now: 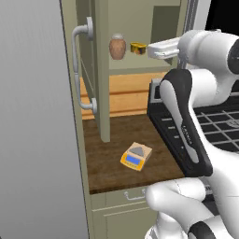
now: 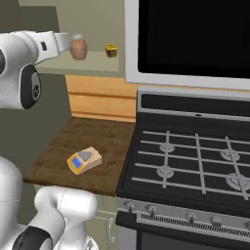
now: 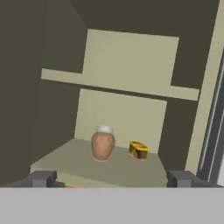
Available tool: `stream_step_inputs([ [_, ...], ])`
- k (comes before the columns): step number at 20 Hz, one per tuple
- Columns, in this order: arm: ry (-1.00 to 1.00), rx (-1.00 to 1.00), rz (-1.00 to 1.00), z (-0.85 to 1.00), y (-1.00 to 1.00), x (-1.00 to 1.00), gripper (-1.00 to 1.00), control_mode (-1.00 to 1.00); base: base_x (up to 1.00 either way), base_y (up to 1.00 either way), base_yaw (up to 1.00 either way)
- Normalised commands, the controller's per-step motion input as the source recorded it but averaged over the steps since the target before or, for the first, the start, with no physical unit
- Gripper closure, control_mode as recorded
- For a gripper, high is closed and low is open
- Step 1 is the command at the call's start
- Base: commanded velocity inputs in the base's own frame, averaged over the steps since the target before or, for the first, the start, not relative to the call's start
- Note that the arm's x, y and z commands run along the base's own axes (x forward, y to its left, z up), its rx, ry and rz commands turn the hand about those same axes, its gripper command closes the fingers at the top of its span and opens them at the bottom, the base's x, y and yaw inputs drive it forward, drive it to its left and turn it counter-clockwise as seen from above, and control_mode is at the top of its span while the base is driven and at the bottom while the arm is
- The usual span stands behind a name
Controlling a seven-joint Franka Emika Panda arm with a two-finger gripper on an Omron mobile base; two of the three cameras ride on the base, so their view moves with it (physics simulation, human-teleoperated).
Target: Pick the honey bottle and place it on the digital scale for weighing, and close the cabinet.
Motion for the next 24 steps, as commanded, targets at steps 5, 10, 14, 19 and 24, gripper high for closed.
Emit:
stream_step_inputs([
  [5, 0.13, 0.02, 0.00, -0.11, 0.12, 0.05, -1.00, -1.00, 0.00, 0.00, 0.00],
  [10, 0.04, 0.12, 0.00, -0.39, 0.23, 0.06, -1.00, -1.00, 0.00, 0.00, 0.00],
  [14, 0.01, 0.15, 0.00, -0.16, 0.04, 0.42, -1.00, -1.00, 0.00, 0.00, 0.00],
  [19, 0.09, 0.01, 0.02, -0.05, 0.00, 0.52, -1.00, -1.00, 0.00, 0.00, 0.00],
  [24, 0.06, 0.00, 0.00, -0.01, 0.00, 0.48, -1.00, -1.00, 0.00, 0.00, 0.00],
])
